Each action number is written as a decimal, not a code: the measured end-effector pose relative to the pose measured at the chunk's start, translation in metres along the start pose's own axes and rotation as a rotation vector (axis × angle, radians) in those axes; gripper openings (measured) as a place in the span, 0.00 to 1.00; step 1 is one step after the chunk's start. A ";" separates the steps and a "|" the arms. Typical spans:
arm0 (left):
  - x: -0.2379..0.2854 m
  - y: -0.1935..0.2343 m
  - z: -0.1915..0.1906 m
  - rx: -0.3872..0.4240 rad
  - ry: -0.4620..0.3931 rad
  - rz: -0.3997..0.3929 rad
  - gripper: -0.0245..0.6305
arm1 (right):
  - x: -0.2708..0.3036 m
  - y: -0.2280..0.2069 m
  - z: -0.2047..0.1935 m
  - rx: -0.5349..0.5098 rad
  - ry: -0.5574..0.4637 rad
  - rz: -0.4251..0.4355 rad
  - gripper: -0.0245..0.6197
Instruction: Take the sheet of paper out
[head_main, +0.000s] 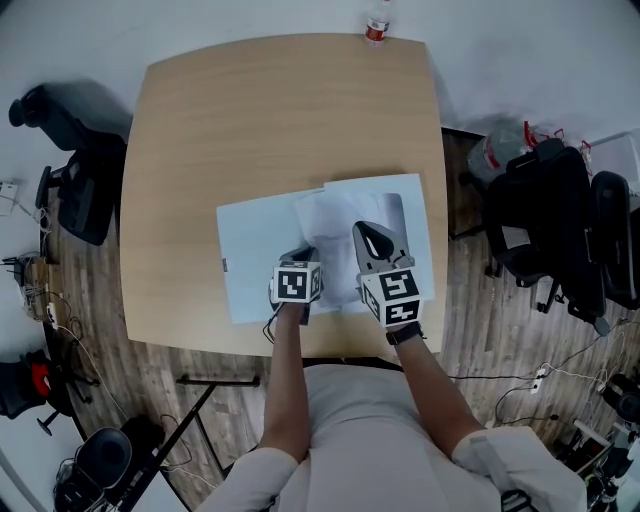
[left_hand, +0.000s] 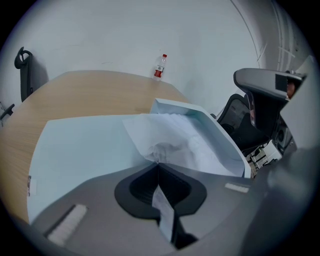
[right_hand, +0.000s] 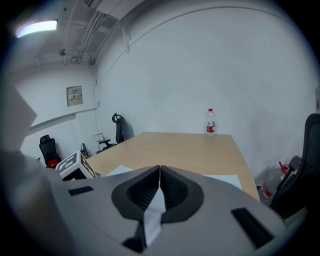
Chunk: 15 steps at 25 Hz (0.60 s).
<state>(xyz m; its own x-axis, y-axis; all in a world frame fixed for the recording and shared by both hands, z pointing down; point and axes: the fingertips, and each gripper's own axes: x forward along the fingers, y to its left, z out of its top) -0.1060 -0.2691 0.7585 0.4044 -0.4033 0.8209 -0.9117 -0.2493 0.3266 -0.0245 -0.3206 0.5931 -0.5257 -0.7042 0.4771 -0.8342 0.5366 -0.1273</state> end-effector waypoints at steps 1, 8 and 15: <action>-0.002 0.001 0.000 -0.002 -0.004 0.004 0.06 | -0.001 0.001 0.000 -0.003 -0.002 0.002 0.06; -0.018 0.010 -0.006 -0.021 -0.026 0.037 0.06 | -0.008 0.012 0.003 -0.017 -0.015 0.019 0.06; -0.039 0.015 -0.005 -0.030 -0.090 0.088 0.06 | -0.022 0.017 0.009 -0.028 -0.042 0.021 0.06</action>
<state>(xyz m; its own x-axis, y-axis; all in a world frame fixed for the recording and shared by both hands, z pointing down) -0.1360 -0.2530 0.7334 0.3268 -0.4999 0.8021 -0.9450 -0.1839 0.2704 -0.0287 -0.3007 0.5724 -0.5503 -0.7112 0.4374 -0.8181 0.5641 -0.1121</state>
